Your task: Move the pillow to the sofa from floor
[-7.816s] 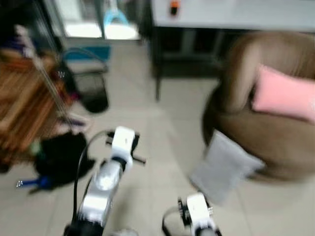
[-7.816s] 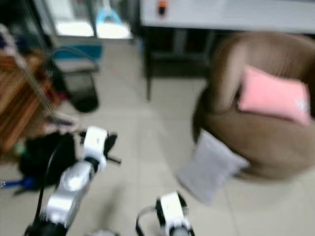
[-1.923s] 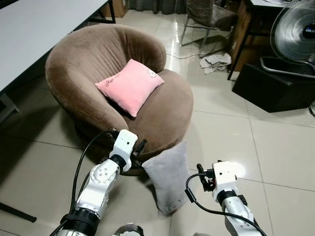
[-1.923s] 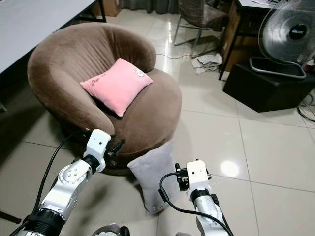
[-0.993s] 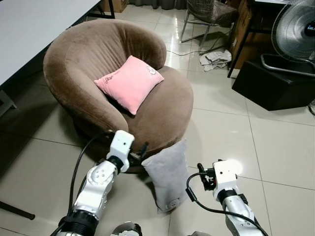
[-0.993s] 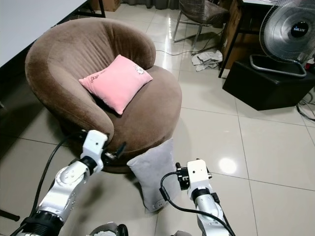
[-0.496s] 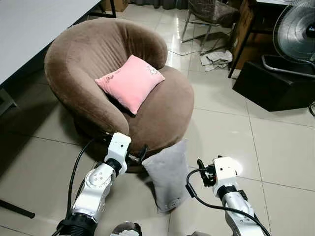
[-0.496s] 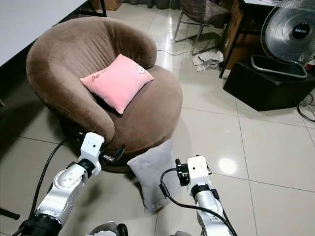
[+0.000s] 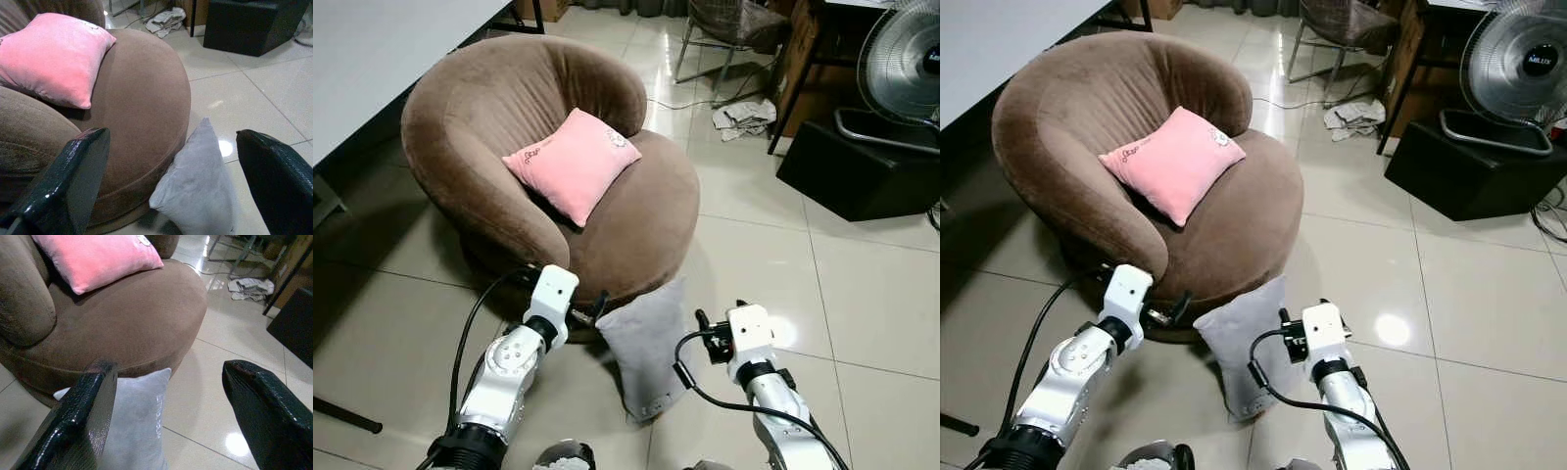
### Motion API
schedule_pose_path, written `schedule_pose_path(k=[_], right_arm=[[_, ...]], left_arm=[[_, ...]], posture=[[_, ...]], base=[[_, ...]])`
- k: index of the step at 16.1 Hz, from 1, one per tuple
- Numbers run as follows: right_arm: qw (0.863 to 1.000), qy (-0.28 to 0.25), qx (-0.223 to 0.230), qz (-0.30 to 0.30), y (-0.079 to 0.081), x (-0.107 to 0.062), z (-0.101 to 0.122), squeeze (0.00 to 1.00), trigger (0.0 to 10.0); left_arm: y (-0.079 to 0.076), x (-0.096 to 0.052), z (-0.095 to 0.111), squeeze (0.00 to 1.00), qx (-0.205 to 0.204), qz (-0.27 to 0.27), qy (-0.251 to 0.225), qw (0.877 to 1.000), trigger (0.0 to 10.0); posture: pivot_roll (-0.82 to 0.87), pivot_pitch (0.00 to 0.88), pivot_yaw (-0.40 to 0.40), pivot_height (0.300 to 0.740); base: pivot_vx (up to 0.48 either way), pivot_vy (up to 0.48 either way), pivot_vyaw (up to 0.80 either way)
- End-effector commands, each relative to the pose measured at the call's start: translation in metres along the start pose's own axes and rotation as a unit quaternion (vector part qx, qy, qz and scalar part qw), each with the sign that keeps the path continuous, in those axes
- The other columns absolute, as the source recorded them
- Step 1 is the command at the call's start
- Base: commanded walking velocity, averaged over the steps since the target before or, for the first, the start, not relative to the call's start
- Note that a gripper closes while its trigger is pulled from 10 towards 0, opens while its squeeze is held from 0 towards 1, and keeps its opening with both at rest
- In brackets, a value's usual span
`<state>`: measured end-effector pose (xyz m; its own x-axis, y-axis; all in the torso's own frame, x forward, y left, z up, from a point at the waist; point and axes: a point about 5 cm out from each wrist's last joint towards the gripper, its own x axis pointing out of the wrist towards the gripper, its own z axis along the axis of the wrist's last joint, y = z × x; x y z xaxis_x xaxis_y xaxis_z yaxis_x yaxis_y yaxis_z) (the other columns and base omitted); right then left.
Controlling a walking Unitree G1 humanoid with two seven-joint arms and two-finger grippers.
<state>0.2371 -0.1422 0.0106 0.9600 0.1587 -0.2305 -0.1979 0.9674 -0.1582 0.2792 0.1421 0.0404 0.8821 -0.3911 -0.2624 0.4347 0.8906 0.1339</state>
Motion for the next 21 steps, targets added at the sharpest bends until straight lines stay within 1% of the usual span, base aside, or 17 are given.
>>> schedule_pose_path(k=[1,3,5,8,9,12,14,15,16,18,21], right_arm=[[1.0,0.003,-0.001,0.004,0.001,-0.003,-0.002,0.0,10.0],[1.0,0.004,-0.001,0.0,0.001,-0.004,-0.003,0.0,10.0],[1.0,0.006,-0.002,0.0,0.002,-0.005,-0.004,0.0,10.0],[1.0,0.011,0.002,-0.002,0.003,-0.007,-0.006,0.0,10.0],[1.0,0.012,0.003,-0.001,0.004,-0.008,-0.007,0.0,10.0],[1.0,0.015,0.007,-0.004,0.004,-0.01,-0.01,0.0,10.0],[1.0,0.019,0.015,-0.008,0.004,-0.012,-0.012,0.0,10.0],[0.999,0.021,0.024,-0.008,0.005,-0.012,-0.013,0.0,10.0],[0.999,0.022,0.027,-0.02,0.003,-0.012,-0.013,0.0,10.0],[0.999,0.027,0.024,-0.021,0.001,-0.01,-0.013,0.0,10.0],[0.999,0.025,0.023,-0.028,0.0,-0.012,-0.013,0.0,10.0]], left_arm=[[0.001,0.0,-0.002,0.0,0.009,0.002,0.011,1.0,10.0],[0.007,-0.001,-0.004,0.0,0.01,0.022,0.017,1.0,10.0],[0.008,-0.001,-0.004,0.0,0.009,0.021,0.019,1.0,10.0],[0.006,-0.003,-0.005,0.0,0.02,0.012,0.023,0.999,10.0],[0.007,-0.004,-0.006,0.0,0.027,0.015,0.025,0.999,10.0],[0.009,-0.005,-0.007,0.0,0.039,0.018,0.027,0.999,10.0],[0.008,-0.006,-0.007,0.0,0.039,0.01,0.025,0.999,10.0],[0.008,-0.006,-0.007,0.0,0.043,0.012,0.025,0.999,10.0],[0.008,-0.006,-0.007,0.0,0.044,0.013,0.025,0.999,10.0],[0.007,-0.007,-0.006,0.0,0.046,0.006,0.023,0.999,10.0],[0.007,-0.007,-0.006,0.0,0.044,0.004,0.023,0.999,10.0]], posture=[[0.06,0.082,0.006,0.696],[0.06,0.086,0.008,0.671],[0.06,0.087,0.011,0.656],[0.06,0.088,0.016,0.626],[0.06,0.085,0.017,0.611],[0.07,0.083,0.019,0.586],[0.06,0.082,0.021,0.561],[0.06,0.082,0.021,0.556],[0.06,0.083,0.021,0.546],[0.06,0.089,0.022,0.546],[0.06,0.097,0.023,0.546]], base=[[0.0,0.0,0.0],[0.0,0.0,0.0],[0.0,0.0,0.0],[0.0,0.0,0.0],[0.0,0.0,0.0],[0.0,0.0,0.0],[0.0,0.0,0.0],[0.0,0.0,0.0],[0.0,0.0,0.0],[0.0,0.0,0.0],[0.0,0.0,0.0]])
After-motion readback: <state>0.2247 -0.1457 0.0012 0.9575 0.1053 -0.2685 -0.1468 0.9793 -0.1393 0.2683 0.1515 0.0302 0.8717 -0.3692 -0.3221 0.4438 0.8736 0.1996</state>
